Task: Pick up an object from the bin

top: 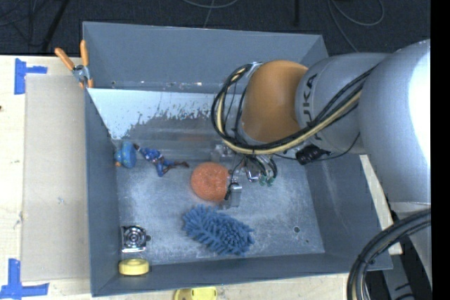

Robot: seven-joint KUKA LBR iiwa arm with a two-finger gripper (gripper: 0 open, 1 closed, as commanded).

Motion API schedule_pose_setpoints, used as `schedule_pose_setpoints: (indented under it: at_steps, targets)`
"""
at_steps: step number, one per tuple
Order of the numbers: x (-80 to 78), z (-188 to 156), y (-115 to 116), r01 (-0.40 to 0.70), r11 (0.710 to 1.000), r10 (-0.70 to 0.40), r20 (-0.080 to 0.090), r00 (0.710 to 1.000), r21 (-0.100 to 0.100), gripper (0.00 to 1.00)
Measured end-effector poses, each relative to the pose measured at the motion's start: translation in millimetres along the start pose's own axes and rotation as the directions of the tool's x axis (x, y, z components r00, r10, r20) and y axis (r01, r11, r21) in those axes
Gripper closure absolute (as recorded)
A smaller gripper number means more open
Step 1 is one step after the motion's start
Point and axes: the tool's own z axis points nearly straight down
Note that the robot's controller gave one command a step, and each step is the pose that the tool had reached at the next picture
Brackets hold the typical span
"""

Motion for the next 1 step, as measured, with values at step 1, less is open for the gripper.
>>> schedule_pose_setpoints:
  at_steps: [1]
  targets:
    - [24.3, 5.6, 22.1, -0.401, 0.916, 0.401, -0.003, 0.916, 0.002, 1.00]
